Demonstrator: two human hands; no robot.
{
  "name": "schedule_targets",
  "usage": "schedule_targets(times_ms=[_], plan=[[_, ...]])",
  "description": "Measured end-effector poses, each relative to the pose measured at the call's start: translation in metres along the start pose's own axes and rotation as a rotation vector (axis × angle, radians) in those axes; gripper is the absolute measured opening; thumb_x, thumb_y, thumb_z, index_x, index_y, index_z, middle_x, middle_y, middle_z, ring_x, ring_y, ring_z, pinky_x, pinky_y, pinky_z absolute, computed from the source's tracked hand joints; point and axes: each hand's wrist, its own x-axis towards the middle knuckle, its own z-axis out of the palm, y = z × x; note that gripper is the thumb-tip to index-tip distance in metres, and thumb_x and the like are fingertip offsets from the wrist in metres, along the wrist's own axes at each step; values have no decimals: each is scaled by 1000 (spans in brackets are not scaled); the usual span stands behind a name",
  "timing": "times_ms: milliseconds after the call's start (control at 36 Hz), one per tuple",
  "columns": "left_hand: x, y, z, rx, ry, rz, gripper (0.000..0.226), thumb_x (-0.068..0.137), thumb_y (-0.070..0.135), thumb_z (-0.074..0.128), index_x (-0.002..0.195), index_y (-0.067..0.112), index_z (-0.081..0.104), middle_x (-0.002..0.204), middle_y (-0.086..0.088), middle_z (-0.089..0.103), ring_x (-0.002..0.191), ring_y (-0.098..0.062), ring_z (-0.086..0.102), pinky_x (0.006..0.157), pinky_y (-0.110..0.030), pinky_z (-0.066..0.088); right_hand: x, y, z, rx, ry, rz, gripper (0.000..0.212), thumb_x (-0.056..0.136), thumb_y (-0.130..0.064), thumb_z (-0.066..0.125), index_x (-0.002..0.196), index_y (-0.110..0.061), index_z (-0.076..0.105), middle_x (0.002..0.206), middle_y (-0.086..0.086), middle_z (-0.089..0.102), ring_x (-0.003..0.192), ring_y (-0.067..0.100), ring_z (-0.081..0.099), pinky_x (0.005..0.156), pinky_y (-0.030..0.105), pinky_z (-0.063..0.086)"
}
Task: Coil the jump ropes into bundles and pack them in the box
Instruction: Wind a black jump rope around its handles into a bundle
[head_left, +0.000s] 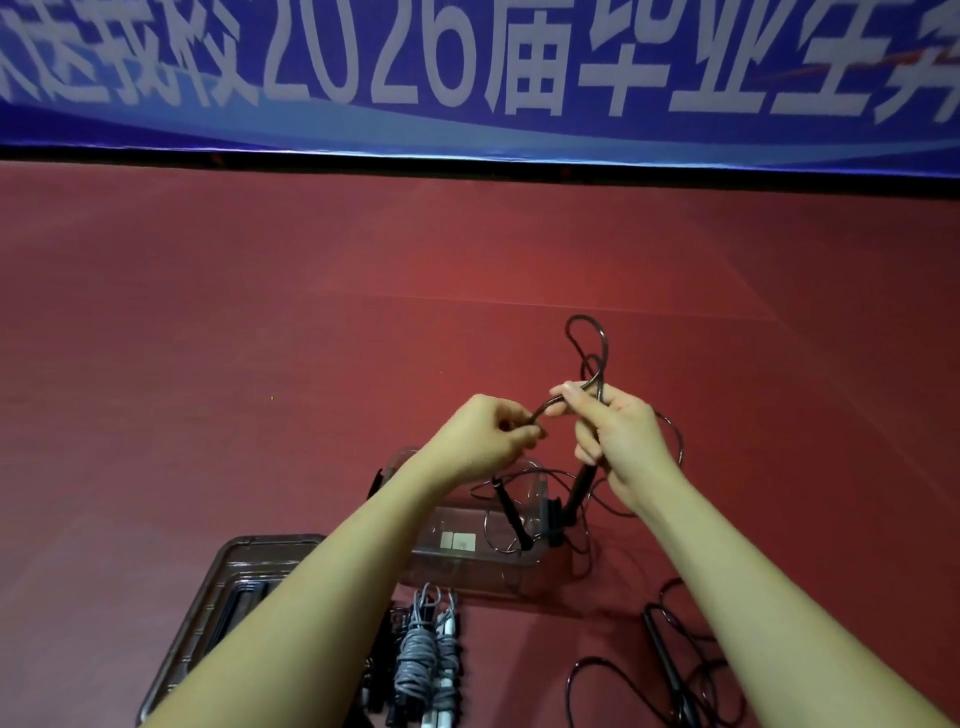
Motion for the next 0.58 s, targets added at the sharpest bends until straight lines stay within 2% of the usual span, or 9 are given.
schedule_targets(times_ms=[83, 167, 250, 306, 389, 444, 528, 583], plan=[[-1, 6, -3, -46, 156, 63, 16, 93, 15, 59, 85, 5, 69, 64, -2, 63, 53, -9, 53, 59, -21, 46, -2, 1, -2, -30, -19, -22, 8, 92, -8, 57, 94, -4, 63, 69, 3, 62, 39, 7, 33, 38, 18, 29], [-4, 14, -8, -214, 235, 128, 18, 92, 13, 61, 85, -2, 69, 68, -6, 64, 54, -10, 54, 62, -23, 49, -6, 7, -6, -196, -77, 39, 19, 85, -5, 65, 104, -7, 64, 70, 0, 53, 45, 7, 41, 41, 19, 33], [-6, 23, -12, -364, 246, 142, 14, 91, 11, 62, 85, 1, 69, 66, -2, 65, 53, -11, 54, 62, -28, 50, -13, 18, -5, -489, -194, 90, 22, 80, -11, 73, 99, -16, 64, 81, -1, 60, 62, 8, 52, 54, 18, 40], [-8, 27, -13, -435, 248, 138, 12, 91, 11, 63, 82, 5, 69, 67, -2, 66, 53, -11, 57, 63, -28, 51, -17, 23, -1, -524, -266, 105, 17, 80, -12, 73, 93, -18, 65, 81, -3, 64, 69, 10, 56, 58, 18, 42], [-10, 31, -12, -532, 239, 123, 13, 91, 12, 63, 81, 5, 68, 72, -6, 66, 56, -12, 59, 64, -24, 55, -22, 25, 5, -506, -309, 105, 9, 84, -10, 68, 80, -17, 64, 57, -10, 61, 50, 3, 52, 50, 15, 40], [-11, 34, -10, -585, 242, 116, 15, 92, 13, 61, 83, 3, 68, 74, -7, 65, 58, -13, 61, 64, -24, 56, -23, 24, 9, -524, -289, 79, 21, 88, -13, 64, 68, -17, 59, 44, -8, 54, 39, 3, 44, 44, 19, 35], [-11, 37, -9, -621, 304, 62, 13, 96, 11, 53, 89, 6, 64, 83, -7, 64, 61, -11, 61, 66, -25, 55, -23, 22, 14, -542, -214, 28, 27, 94, -18, 58, 67, -17, 53, 46, -8, 51, 42, 9, 43, 46, 24, 34], [-10, 31, -8, -545, 342, 1, 13, 94, 4, 50, 96, 9, 61, 94, -9, 63, 69, -11, 59, 73, -28, 52, -22, 22, 16, -484, -141, -3, 25, 96, -18, 53, 72, -17, 54, 50, -10, 51, 47, 10, 43, 51, 24, 36]])
